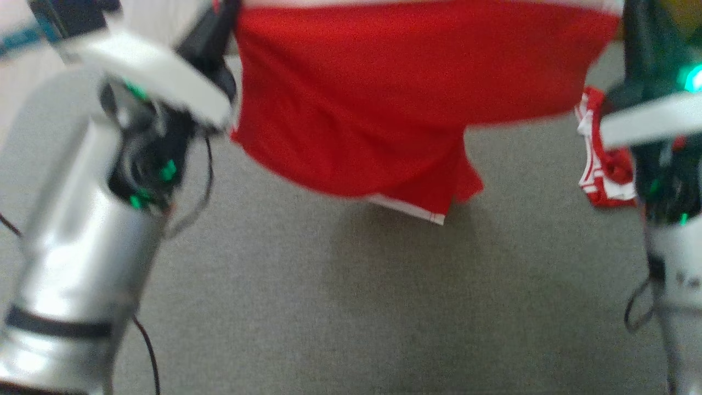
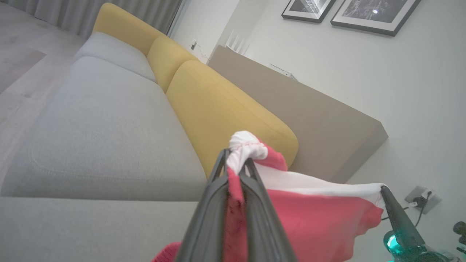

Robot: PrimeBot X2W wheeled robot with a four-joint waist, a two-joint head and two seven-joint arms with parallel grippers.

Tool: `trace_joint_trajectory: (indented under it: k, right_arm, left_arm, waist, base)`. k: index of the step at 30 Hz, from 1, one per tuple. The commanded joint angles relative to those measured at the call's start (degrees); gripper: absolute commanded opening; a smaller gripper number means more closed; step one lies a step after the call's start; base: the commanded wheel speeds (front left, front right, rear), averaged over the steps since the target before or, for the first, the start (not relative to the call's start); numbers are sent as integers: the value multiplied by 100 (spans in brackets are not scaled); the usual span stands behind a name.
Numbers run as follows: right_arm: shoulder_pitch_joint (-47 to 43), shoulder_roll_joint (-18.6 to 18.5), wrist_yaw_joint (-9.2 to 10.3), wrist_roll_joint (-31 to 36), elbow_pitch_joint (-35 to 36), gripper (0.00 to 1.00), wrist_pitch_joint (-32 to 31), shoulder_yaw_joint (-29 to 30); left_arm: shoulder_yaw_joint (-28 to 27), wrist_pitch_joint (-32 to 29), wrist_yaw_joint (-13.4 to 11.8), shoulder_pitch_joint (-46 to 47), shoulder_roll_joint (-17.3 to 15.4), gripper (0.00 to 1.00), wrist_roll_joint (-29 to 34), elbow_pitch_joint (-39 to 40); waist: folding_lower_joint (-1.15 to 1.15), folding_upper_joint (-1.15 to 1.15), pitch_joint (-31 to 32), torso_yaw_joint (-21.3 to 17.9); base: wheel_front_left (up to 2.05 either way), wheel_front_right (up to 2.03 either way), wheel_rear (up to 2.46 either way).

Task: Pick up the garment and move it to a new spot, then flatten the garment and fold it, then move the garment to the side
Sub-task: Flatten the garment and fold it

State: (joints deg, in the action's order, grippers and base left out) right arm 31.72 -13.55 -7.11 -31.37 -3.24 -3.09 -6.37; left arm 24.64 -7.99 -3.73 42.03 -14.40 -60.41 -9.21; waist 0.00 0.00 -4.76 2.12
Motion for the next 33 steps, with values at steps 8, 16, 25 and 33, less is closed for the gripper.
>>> trace_joint_trajectory:
  k: [8,16,25,33]
  right_arm:
    - [2713,-253,-37,-18,-1086,0,84,-962]
    - [4335,42,-37,25,-2681,0,1108,-1101]
    - [4057,-45,-37,-308,-3473,0,1489,-1788]
    - [2943,-586,-37,-555,-4040,0,1415,-3020]
  left_arm:
    - [-525,220,187,2369,-317,0,455,-1061]
    - [-579,1401,655,3876,-113,0,971,-2410]
    - [24,2015,1090,3635,186,0,1170,-3242]
    - [1079,2031,1120,2271,177,0,840,-3384]
  waist:
    - [0,0,-1515,-387]
    - [0,0,-2017,-432]
    - [0,0,-2190,-199]
    - [0,0,-1821,61]
  base:
    - [0,0,0]
    - [0,0,0]
    - [0,0,0]
    - [0,0,0]
